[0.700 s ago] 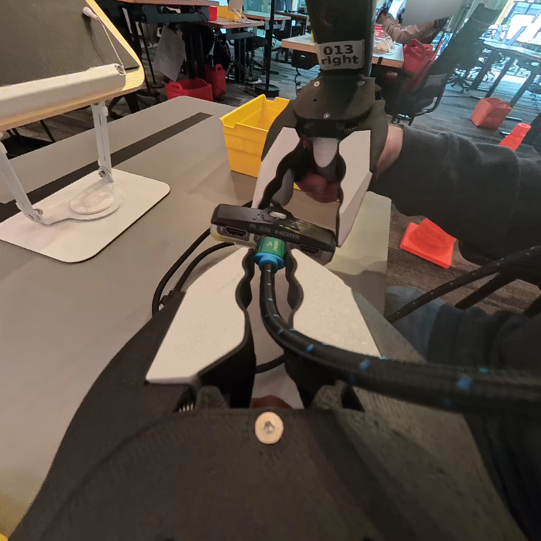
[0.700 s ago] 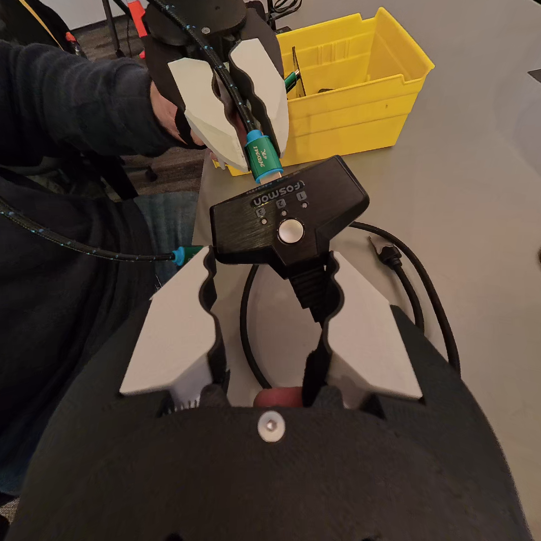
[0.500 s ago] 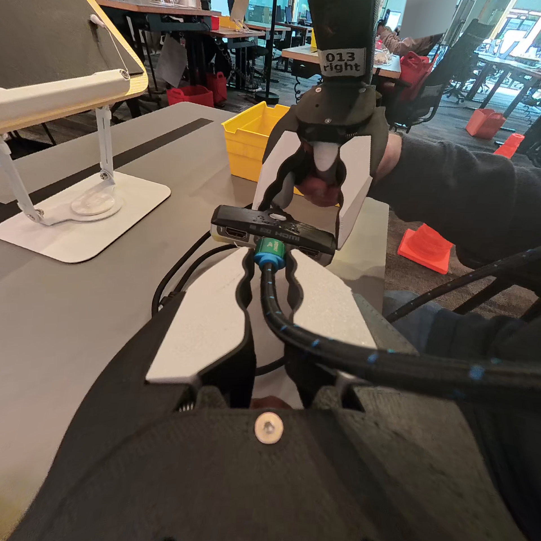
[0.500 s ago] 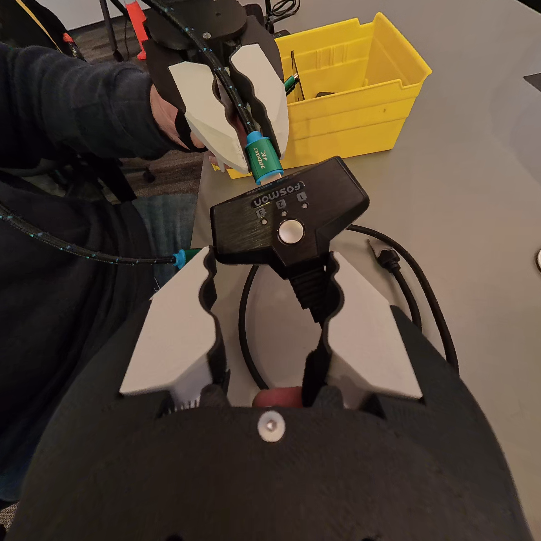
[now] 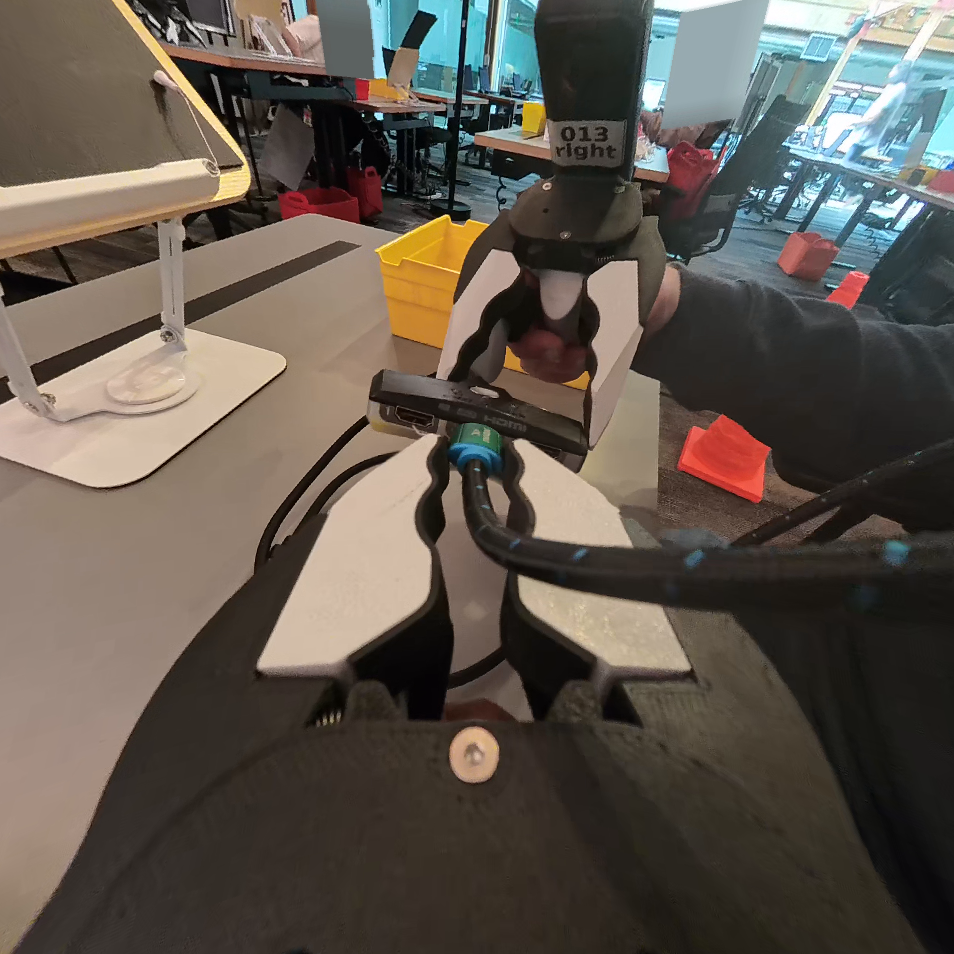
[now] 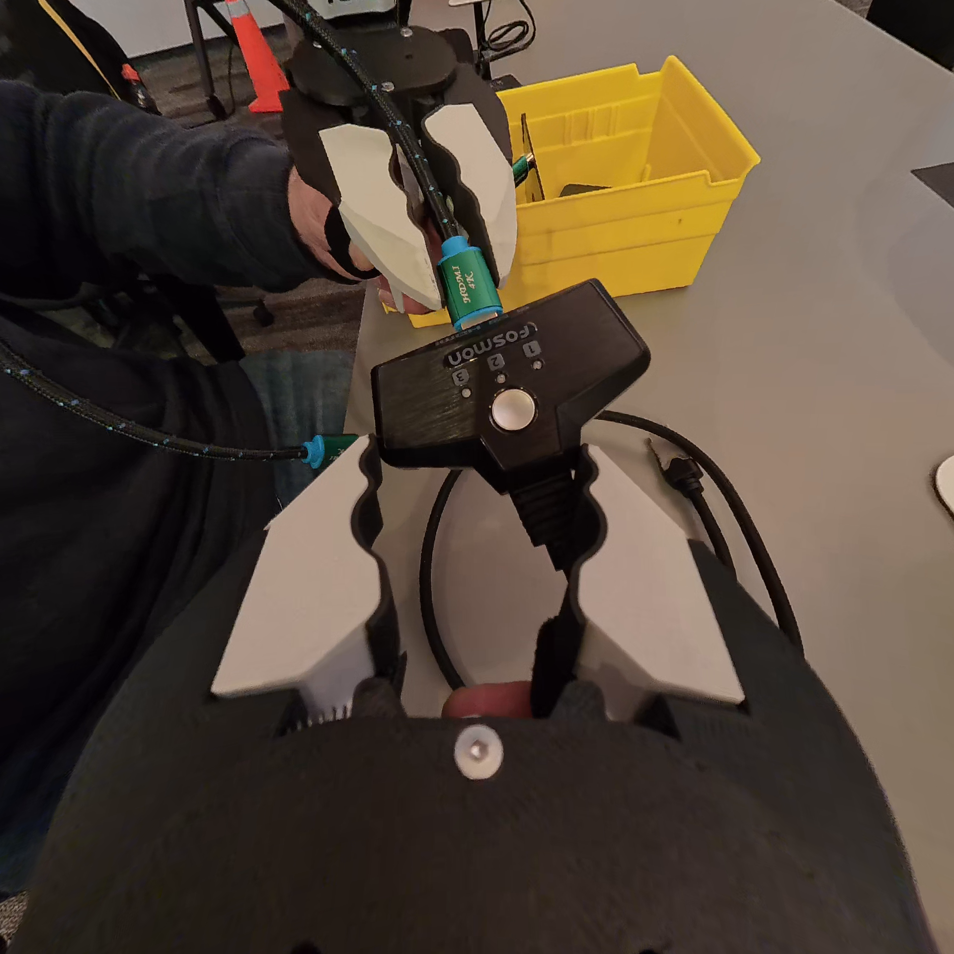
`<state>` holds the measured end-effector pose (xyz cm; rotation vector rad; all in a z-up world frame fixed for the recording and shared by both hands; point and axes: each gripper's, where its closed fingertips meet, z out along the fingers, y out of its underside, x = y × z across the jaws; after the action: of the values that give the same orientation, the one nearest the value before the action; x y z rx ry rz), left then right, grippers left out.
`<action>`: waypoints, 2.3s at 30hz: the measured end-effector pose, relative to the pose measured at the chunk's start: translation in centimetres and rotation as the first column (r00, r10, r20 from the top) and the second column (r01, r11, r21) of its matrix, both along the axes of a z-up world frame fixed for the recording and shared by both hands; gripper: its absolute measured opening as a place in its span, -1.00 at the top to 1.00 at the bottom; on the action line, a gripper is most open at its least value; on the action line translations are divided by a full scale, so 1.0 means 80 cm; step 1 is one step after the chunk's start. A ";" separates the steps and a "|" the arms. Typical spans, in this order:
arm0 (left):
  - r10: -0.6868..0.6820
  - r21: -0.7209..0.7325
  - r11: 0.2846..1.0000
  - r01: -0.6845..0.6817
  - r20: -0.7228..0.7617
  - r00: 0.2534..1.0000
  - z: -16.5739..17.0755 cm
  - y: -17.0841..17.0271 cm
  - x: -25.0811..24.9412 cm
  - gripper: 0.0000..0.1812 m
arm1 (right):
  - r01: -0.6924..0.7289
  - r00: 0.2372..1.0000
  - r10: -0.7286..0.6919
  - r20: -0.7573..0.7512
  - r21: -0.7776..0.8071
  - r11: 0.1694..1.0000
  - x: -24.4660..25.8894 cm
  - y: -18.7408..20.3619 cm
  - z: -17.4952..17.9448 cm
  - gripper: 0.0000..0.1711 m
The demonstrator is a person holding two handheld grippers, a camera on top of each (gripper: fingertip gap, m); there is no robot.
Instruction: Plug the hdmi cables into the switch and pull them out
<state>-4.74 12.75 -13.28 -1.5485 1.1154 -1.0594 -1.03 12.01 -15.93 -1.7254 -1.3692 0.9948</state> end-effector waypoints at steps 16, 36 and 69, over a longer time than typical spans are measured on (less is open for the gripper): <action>-0.003 -0.005 1.000 0.003 -0.003 1.000 -0.001 -0.001 -0.002 0.77 | 0.012 0.999 -0.013 0.034 0.023 1.000 -0.003 -0.001 0.004 0.15; 0.010 -0.008 1.000 -0.010 0.011 1.000 0.004 0.005 -0.003 0.78 | 0.019 1.000 -0.019 0.011 -0.022 1.000 -0.005 0.004 -0.003 0.13; 0.159 -0.065 0.984 -0.167 -0.105 0.982 -0.017 0.038 -0.024 0.69 | 0.187 0.982 -0.185 0.034 -0.044 0.981 0.027 0.045 -0.020 0.14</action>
<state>-6.70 15.80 -14.66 -1.7365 1.0059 -0.9300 1.14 15.57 -17.56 -1.8719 -1.1850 0.9069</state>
